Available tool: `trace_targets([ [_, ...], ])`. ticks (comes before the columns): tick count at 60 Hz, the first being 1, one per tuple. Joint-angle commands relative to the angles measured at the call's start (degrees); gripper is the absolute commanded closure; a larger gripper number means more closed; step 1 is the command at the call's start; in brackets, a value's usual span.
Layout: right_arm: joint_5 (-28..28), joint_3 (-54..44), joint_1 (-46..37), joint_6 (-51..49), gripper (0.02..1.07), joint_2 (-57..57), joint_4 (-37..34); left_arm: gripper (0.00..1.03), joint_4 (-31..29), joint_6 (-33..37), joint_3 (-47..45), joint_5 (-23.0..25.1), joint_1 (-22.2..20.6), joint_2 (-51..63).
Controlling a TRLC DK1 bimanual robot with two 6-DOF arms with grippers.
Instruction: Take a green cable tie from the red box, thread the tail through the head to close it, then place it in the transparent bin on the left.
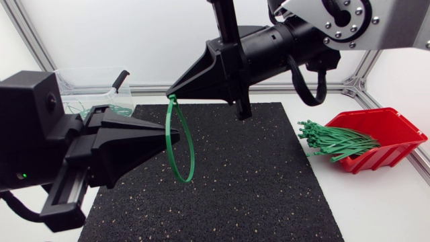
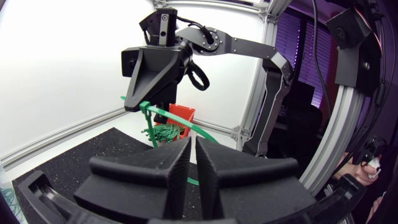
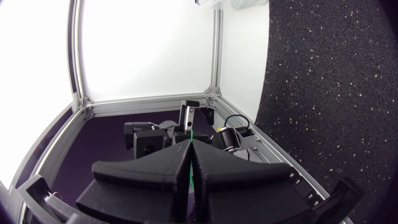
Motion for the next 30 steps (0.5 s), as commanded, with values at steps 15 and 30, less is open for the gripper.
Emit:
trace_targets([
  [15,-0.12,-2.99,0.96,0.53,1.01,-3.57,0.16,0.8,-0.13,1.85,-1.61,-1.56,1.79,-0.01],
  [30,-1.09,-2.9,0.96,1.58,1.01,-4.45,-0.1,0.53,-2.42,1.85,-1.17,-1.2,4.52,0.17],
])
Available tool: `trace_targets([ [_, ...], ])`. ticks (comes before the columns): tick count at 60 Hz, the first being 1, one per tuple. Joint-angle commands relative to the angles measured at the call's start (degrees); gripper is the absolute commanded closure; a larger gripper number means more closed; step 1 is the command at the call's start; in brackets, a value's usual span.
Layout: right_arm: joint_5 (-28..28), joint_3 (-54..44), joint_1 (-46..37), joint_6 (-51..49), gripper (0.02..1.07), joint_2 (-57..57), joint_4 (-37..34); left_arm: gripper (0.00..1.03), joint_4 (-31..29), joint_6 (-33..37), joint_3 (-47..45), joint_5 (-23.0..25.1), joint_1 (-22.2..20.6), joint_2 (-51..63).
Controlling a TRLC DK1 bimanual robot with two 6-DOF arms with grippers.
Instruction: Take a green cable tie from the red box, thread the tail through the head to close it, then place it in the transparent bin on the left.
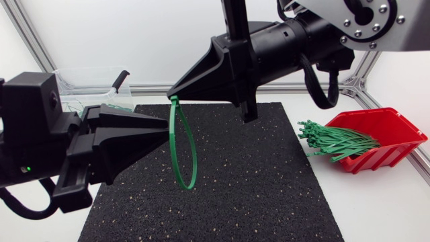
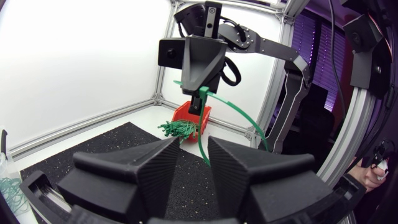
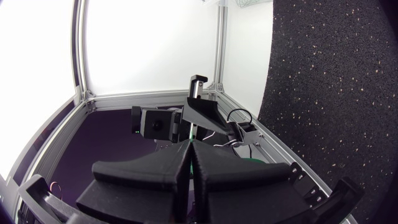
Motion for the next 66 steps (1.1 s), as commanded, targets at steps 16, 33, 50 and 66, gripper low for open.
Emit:
trace_targets([
  [16,-2.21,-1.75,0.26,1.37,1.01,-0.84,-0.43,0.34,-0.96,0.93,1.37,0.57,-0.07,1.46],
  [33,-2.47,-1.92,0.7,1.45,1.01,-0.14,-0.43,0.31,-0.17,-1.09,3.74,1.8,-0.69,4.1],
  [50,-3.0,-1.83,0.96,1.63,1.01,0.57,-0.61,0.32,0.27,-3.29,6.56,4.79,-0.51,6.91],
  [66,-3.0,-1.48,1.31,1.89,1.01,0.21,-1.22,0.42,1.24,-4.61,7.44,7.25,0.45,9.2],
])
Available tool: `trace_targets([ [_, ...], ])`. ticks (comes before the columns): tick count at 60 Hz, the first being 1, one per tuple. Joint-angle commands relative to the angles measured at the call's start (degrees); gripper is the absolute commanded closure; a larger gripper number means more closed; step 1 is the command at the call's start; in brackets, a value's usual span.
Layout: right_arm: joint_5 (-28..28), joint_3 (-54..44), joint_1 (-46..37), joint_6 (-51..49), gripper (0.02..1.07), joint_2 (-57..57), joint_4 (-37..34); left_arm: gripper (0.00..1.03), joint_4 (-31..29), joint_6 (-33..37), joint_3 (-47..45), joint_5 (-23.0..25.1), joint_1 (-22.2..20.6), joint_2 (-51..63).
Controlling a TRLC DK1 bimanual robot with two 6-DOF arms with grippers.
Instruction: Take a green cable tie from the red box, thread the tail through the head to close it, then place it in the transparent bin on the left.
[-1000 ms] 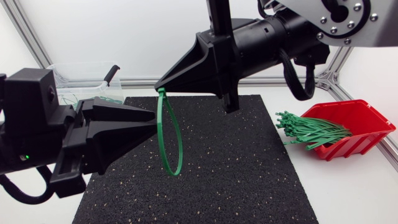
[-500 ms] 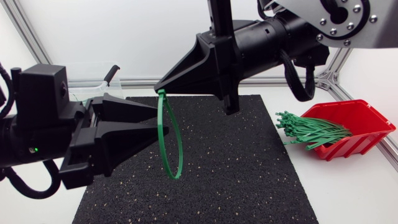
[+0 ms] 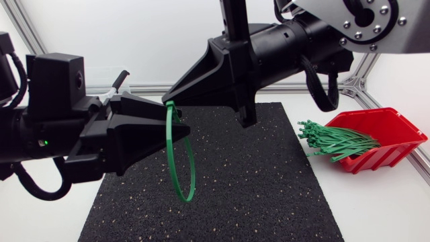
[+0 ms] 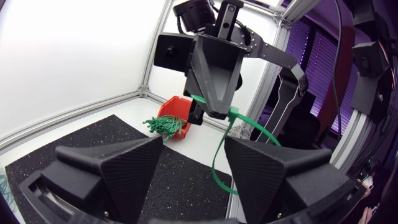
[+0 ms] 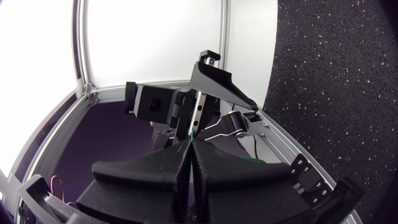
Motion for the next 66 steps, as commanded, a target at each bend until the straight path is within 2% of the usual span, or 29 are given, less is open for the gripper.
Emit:
trace_targets([
  [1,-0.4,-1.11,0.09,1.46,1.01,0.52,-0.74,0.44,1.11,-1.48,1.58,1.06,0.28,0.37],
  [4,-0.4,-1.11,-0.18,1.46,1.01,0.7,-0.74,0.47,1.37,-1.84,1.31,1.06,0.28,0.19],
  [12,-0.49,-1.2,-0.7,1.37,1.01,0.96,-0.48,0.66,1.9,-2.71,0.87,1.06,0.19,-0.78],
  [25,-0.49,-1.37,-0.88,1.28,1.01,0.96,-0.13,0.84,4.45,-4.3,-0.97,0.89,0.19,-3.15],
  [30,-0.49,-1.55,-0.97,1.28,1.01,1.05,-0.04,0.86,4.8,-4.47,-1.23,0.71,0.1,-3.41],
  [34,-0.49,-1.55,-0.97,1.28,1.01,1.05,-0.04,0.93,4.8,-4.56,-1.23,0.62,0.1,-3.32],
  [39,-0.49,-1.64,-0.97,1.28,1.01,1.05,-0.04,0.94,4.71,-4.56,-1.41,0.62,-0.25,-3.24],
  [42,-0.49,-1.64,-0.97,1.28,1.01,1.05,-0.04,0.99,4.71,-4.56,-1.5,0.62,-0.25,-3.15],
  [66,-0.49,-2.43,-0.62,1.37,1.01,1.05,0.05,0.99,4.54,-4.47,-2.29,-0.34,-1.92,-5.17],
])
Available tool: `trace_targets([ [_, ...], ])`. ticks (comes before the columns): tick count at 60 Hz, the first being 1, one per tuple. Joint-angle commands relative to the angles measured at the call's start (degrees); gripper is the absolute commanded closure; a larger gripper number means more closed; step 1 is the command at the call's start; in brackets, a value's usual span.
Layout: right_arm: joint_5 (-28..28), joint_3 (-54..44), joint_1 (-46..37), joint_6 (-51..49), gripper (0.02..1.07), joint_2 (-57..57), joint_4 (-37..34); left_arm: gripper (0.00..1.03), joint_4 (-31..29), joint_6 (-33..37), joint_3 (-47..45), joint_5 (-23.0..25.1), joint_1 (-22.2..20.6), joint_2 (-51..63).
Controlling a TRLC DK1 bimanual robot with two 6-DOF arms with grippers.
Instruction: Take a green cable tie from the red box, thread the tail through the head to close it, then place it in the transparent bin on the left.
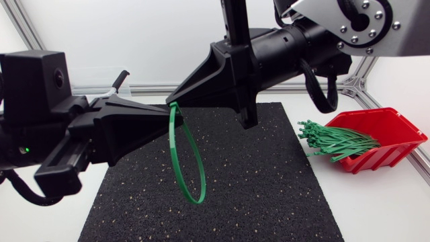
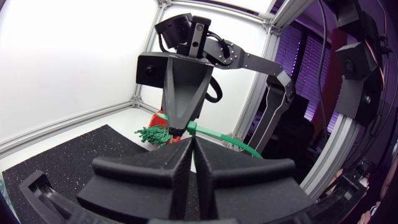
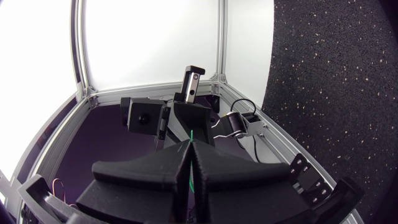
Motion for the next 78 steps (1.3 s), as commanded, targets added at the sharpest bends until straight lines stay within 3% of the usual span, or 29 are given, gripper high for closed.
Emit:
trace_targets([
  [1,-0.14,-1.62,0.21,1.35,1.01,0.68,-0.02,0.99,0.76,-0.91,-0.58,-0.23,-0.52,-1.24],
  [12,0.13,-1.44,-0.22,1.7,1.01,2.61,0.07,0.99,0.32,-0.91,-0.5,-3.13,-3.42,-3.43],
  [53,3.03,-1.88,0.92,2.49,1.01,7.97,2.62,0.99,-2.14,-1.0,1.0,-4.19,-5.09,-5.98],
  [67,3.03,-2.15,1.62,2.58,1.01,4.98,2.62,0.99,-2.41,-0.21,-0.06,-5.6,-5.18,-5.45],
  [68,2.94,-2.24,1.71,2.58,0.99,4.63,2.71,0.99,-2.41,-0.03,-0.14,-5.68,-4.91,-5.37],
  [71,2.59,-1.97,1.97,2.31,0.79,3.49,2.71,0.99,-2.76,0.5,-0.58,-5.6,-4.3,-5.01],
  [78,1.09,-0.83,1.53,1.17,0.22,1.99,2.27,0.99,-5.04,2.52,-1.02,-5.51,-3.16,-4.49],
])
